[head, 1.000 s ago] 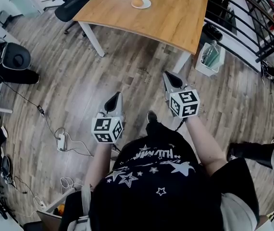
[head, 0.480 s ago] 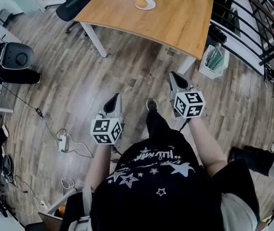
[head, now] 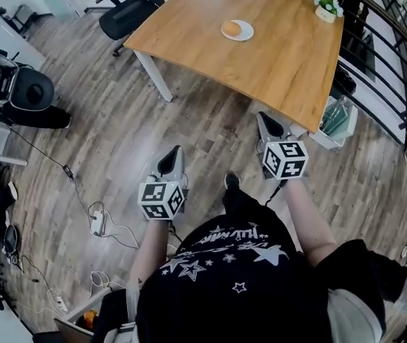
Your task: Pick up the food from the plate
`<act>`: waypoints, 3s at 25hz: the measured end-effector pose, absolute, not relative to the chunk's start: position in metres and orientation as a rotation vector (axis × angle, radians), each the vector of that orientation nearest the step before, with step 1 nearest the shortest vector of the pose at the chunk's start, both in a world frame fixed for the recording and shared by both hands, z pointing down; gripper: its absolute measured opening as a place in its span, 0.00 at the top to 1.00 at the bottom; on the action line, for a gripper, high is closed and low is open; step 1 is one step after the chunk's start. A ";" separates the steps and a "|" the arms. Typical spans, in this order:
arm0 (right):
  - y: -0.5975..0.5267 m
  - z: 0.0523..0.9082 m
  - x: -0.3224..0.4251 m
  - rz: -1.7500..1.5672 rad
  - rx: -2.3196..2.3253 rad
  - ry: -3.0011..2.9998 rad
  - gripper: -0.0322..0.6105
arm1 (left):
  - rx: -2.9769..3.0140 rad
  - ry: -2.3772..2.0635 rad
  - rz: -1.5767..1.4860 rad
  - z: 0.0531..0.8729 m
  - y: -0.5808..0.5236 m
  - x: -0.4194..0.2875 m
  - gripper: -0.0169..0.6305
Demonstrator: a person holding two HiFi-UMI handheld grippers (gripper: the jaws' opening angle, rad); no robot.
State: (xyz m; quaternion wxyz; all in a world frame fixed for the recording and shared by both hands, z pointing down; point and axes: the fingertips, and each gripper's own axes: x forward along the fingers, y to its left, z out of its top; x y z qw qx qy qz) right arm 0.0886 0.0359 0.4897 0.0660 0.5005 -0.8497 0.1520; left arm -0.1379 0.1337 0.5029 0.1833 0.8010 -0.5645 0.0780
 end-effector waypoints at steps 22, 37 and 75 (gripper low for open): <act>-0.132 0.493 0.133 0.482 1.484 -2.573 0.95 | 2.269 -1.594 0.235 0.495 -0.034 -0.089 0.97; -0.176 0.506 0.151 0.558 1.445 -2.569 0.95 | 2.225 -1.562 0.245 0.502 -0.081 -0.066 0.97; -0.369 0.532 0.101 0.636 1.482 -2.406 0.95 | 2.300 -1.351 0.245 0.522 -0.324 -0.118 0.97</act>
